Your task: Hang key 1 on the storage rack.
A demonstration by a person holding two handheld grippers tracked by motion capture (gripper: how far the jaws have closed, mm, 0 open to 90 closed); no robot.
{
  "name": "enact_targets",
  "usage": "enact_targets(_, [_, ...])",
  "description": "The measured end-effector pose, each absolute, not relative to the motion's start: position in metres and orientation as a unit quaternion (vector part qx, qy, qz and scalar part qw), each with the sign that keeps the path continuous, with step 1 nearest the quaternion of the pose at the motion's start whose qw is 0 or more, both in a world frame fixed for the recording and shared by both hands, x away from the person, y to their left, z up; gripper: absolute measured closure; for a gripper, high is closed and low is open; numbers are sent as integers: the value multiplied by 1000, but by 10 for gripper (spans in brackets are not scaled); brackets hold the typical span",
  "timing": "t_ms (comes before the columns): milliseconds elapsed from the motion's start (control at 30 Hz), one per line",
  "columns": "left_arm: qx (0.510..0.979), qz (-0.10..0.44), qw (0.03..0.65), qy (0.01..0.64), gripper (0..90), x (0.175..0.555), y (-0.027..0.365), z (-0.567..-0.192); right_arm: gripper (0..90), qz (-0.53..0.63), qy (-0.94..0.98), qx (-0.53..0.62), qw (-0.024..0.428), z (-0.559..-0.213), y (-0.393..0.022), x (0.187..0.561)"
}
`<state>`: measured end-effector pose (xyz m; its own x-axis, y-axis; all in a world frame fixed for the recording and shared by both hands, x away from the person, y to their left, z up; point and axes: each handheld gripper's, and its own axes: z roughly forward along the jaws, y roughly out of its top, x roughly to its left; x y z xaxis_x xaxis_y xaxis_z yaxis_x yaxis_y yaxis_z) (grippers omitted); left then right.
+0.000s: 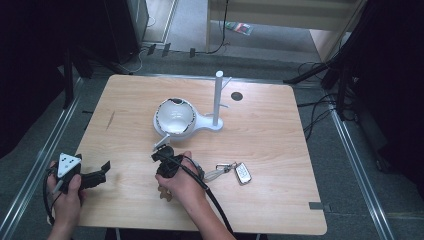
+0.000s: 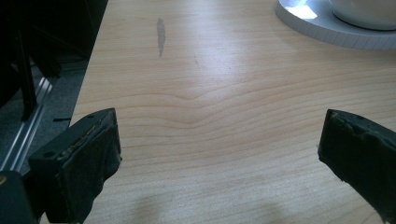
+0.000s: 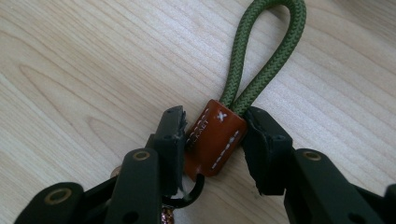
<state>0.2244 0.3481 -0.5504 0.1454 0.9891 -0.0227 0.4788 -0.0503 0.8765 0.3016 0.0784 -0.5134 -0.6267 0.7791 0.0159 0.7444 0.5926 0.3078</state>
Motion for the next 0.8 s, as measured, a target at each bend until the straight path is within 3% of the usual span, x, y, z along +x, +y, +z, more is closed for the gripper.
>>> enact_targets(100, [647,325,393,567,0,224,348,-550,651,150,893,420,61,-514,77,301])
enact_targets(167, [647,324,393,568,0,224,348,-550,779,174,886,423,69,-511,74,300])
enact_targets(800, [647,325,392,567,0,225,349,-550,817,318,845,413,121,-491,25,293])
